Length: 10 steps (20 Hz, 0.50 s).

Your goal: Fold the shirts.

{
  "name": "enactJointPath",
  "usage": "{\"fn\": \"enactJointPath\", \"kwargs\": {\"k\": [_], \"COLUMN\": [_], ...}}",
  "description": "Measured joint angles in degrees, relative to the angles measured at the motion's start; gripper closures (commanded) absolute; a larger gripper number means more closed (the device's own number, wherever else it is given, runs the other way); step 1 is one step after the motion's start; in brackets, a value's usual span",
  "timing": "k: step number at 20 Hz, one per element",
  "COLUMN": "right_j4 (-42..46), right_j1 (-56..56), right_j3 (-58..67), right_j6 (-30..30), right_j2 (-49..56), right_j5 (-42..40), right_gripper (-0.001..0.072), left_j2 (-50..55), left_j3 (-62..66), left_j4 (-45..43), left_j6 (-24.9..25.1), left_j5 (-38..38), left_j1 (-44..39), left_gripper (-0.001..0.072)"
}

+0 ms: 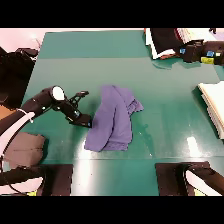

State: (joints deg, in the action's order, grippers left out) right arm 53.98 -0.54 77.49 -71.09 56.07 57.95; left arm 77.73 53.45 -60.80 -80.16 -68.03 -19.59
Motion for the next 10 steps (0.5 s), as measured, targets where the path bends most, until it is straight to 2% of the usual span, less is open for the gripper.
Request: {"fn": "enactJointPath", "kwargs": {"k": [4,5,6,7,10], "right_j4": [-0.26,-0.35,-0.37,-0.37,-0.37], "right_j1": [0.00,0.00,0.00,0.00,0.00], "right_j3": [-0.02,-0.02,-0.02,-0.02,-0.02], "right_j6": [0.00,0.00,0.00,0.00,0.00], "right_j2": [0.00,0.00,0.00,0.00,0.04], "right_j5": [-0.33,-0.37,-0.37,-0.39,-0.42], "right_gripper": [0.0697,0.0697,0.0697,0.0697,0.0697], "left_j2": [-0.72,-0.83,-0.83,-0.70,-0.87], "left_j3": [-4.61,-5.11,-5.49,-5.86,-4.66], "left_j4": [6.12,6.71,6.93,6.64,7.15], "left_j6": [1.75,2.08,2.25,2.62,3.45], "left_j5": [2.97,3.39,3.93,4.35,3.67], "left_j1": [-0.81,-1.49,-2.19,-2.91,-2.45], "left_gripper": [0.0110,0.0187,0.0524,0.0670,0.0684]}}
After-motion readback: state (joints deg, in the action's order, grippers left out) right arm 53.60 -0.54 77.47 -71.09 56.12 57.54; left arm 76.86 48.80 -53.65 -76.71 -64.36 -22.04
